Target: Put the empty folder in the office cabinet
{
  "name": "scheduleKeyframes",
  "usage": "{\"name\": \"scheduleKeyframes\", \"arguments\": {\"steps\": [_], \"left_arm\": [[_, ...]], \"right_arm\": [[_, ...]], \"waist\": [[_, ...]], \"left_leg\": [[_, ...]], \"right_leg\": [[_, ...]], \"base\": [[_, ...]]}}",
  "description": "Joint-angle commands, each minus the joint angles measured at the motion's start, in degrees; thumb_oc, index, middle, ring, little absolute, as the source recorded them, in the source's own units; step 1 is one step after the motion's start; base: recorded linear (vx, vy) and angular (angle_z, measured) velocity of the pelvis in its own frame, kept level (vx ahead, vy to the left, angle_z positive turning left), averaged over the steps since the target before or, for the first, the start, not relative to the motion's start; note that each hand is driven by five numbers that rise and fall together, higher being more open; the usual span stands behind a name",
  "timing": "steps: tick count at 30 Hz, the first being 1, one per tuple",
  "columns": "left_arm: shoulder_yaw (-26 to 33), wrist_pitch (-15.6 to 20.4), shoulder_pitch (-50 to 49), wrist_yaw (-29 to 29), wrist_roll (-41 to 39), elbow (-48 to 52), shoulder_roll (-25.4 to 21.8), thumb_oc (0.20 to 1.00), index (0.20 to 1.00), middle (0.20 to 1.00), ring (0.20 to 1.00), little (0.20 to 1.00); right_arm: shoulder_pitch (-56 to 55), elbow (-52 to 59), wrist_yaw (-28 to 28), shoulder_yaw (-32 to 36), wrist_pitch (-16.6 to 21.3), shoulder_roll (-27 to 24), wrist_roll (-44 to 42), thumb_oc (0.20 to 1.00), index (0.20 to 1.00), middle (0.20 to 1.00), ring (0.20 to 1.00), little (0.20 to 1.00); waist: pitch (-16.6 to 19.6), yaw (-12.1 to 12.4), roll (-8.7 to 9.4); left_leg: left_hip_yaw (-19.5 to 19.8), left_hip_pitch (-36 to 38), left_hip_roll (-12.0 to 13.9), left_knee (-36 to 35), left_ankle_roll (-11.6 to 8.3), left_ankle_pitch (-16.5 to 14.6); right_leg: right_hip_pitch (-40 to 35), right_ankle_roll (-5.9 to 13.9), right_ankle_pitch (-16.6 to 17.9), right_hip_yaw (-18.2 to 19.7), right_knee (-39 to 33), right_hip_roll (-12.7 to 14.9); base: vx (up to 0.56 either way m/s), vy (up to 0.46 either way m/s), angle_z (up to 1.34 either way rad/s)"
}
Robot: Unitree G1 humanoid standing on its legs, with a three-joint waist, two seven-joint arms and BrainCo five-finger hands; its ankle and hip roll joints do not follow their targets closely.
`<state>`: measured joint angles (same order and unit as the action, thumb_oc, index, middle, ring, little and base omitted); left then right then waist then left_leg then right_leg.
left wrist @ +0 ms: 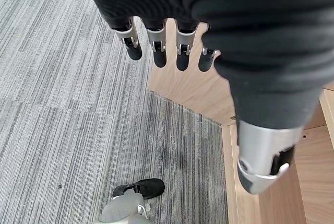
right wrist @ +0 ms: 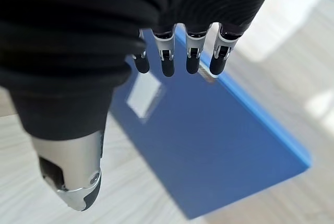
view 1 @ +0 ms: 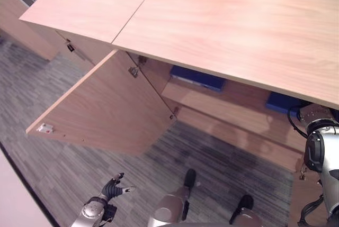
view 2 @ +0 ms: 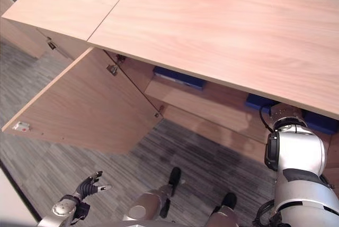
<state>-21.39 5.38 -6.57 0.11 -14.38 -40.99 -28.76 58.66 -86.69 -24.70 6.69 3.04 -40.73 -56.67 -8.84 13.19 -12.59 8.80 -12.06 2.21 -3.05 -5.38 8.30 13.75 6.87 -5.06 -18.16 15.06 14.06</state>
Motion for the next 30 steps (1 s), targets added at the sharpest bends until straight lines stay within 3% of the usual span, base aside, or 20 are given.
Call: {"name": "scheduleKeyframes", "arguments": {"steps": [1, 10, 19, 22, 24, 30], "left_arm": [[1.09, 2.18, 2.75, -0.65, 0.52, -2.34, 0.41, 1.0, 1.0, 1.0, 1.0, 1.0], [3.64, 3.41, 1.36, -2.67, 2.05, -4.2, 0.91, 1.0, 1.0, 1.0, 1.0, 1.0], [7.29, 4.14, 0.08, -3.76, 3.92, -7.28, 1.29, 1.0, 1.0, 1.0, 1.0, 1.0], [8.88, 4.17, -0.53, -3.93, 4.57, -8.87, 1.99, 1.0, 1.0, 1.0, 1.0, 1.0], [10.76, 4.02, -1.59, -4.26, 5.93, -10.71, 3.46, 1.0, 1.0, 1.0, 1.0, 1.0], [14.16, 4.46, -3.36, -5.23, 9.15, -13.63, 4.76, 1.0, 1.0, 1.0, 1.0, 1.0]], "right_arm": [[-1.9, 5.9, 2.94, -1.52, 2.82, -2.94, 2.4, 1.0, 1.0, 1.0, 1.0, 1.0], [-13.39, 10.73, 7.88, 4.08, 7.99, 0.01, 0.4, 1.0, 1.0, 1.0, 1.0, 1.0], [-24.95, 14.77, 14.13, 6.9, 9.6, 5.97, -2.56, 1.0, 1.0, 1.0, 1.0, 1.0], [-29.76, 20.34, 16.18, 4.62, 10.27, 11.39, -1.18, 1.0, 1.0, 1.0, 1.0, 1.0], [-37.95, 30.89, 19.27, 2.48, 11.4, 17.35, 0.87, 1.0, 1.0, 1.0, 1.0, 1.0], [-51.94, 49.03, 23.64, -1.04, 12.36, 21.88, 8.77, 1.0, 1.0, 1.0, 1.0, 1.0]], "waist": [[-0.3, 1.2, 2.56], [2.79, -0.1, 4.05], [4.84, -1.31, 6.15], [5.29, -2.46, 7.12], [5.56, -3.88, 8.06], [6.22, -6.12, 9.33]], "left_leg": [[-0.01, 1.44, 3.87, -1.68, -4.56, -4.81], [-0.75, 3.19, 3.63, -1.95, -5.15, -4.69], [-1.48, 5.84, 4.01, -1.95, -5.26, -5.47], [-2.1, 6.64, 4.37, -1.95, -5.2, -5.76], [-3.1, 7.7, 4.71, -1.95, -5.09, -6.0], [-4.43, 9.96, 5.39, -1.95, -4.77, -6.64]], "right_leg": [[-4.48, 4.05, 0.89, 0.36, -6.47, 2.54], [-9.13, 4.94, 4.72, -0.64, -13.6, 1.87], [-12.76, 5.28, 5.61, -0.84, -16.18, 1.45], [-13.25, 5.36, 6.27, -0.18, -17.19, 1.17], [-13.47, 5.32, 6.72, 0.71, -17.67, 0.76], [-13.93, 5.17, 6.92, 2.17, -17.65, 0.25]], "base": [[0.02, 0.004, -0.05], [0.04, -0.005, -0.01], [0.06, -0.008, -0.03], [0.05, -0.008, -0.06], [0.04, -0.006, -0.24], [0.04, 0.002, -0.18]]}}
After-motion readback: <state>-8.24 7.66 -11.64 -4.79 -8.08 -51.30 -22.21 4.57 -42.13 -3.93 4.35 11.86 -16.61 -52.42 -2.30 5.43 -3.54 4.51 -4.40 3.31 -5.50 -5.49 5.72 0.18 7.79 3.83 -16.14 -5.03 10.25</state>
